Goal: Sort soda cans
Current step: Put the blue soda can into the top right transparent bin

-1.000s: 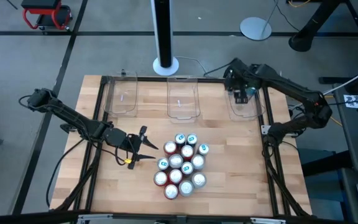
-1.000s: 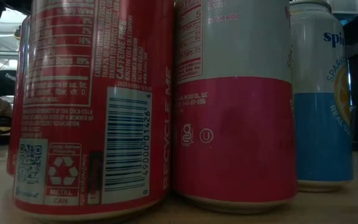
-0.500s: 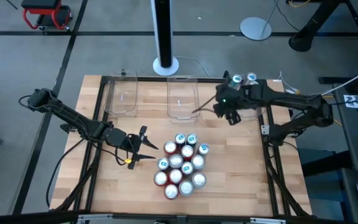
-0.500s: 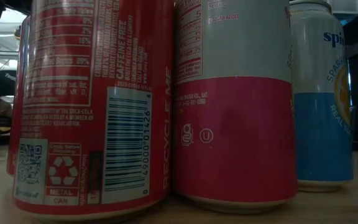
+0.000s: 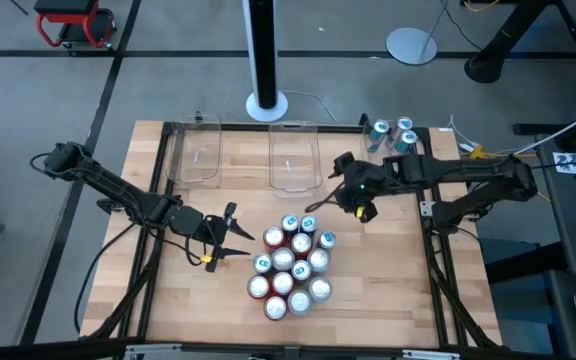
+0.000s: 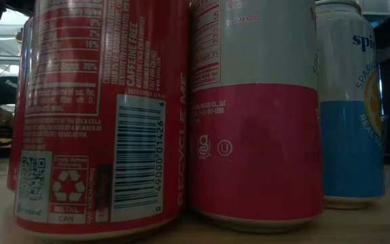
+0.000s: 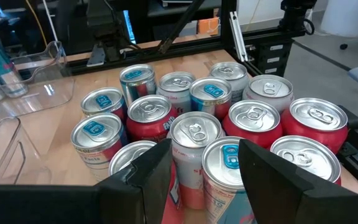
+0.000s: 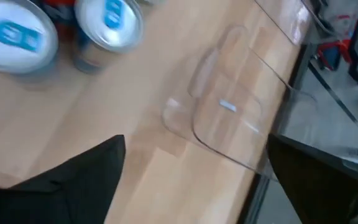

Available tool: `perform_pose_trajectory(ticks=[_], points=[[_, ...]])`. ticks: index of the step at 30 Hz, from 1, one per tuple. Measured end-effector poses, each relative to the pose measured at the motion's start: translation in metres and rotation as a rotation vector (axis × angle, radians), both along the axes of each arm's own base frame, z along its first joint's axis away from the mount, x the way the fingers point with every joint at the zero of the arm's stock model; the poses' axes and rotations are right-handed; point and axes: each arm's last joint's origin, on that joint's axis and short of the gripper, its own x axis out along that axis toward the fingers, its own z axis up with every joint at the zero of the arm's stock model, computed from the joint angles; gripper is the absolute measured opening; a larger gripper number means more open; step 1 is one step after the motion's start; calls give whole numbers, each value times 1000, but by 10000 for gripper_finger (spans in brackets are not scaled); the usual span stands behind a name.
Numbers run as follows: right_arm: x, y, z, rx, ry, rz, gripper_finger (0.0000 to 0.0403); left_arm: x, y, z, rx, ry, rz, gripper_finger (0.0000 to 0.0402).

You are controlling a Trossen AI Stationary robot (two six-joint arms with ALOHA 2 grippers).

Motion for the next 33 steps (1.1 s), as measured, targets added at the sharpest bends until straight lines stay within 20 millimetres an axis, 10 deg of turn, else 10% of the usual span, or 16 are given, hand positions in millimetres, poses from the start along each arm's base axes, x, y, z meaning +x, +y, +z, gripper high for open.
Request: perform_pose_trajectory(ticks=[20, 33], points=[[2, 79, -13, 138, 7, 123, 396, 0, 0, 0, -3, 0, 1, 175], [13, 88, -14, 156, -68, 121, 397, 0, 0, 0, -2, 0, 0, 175]])
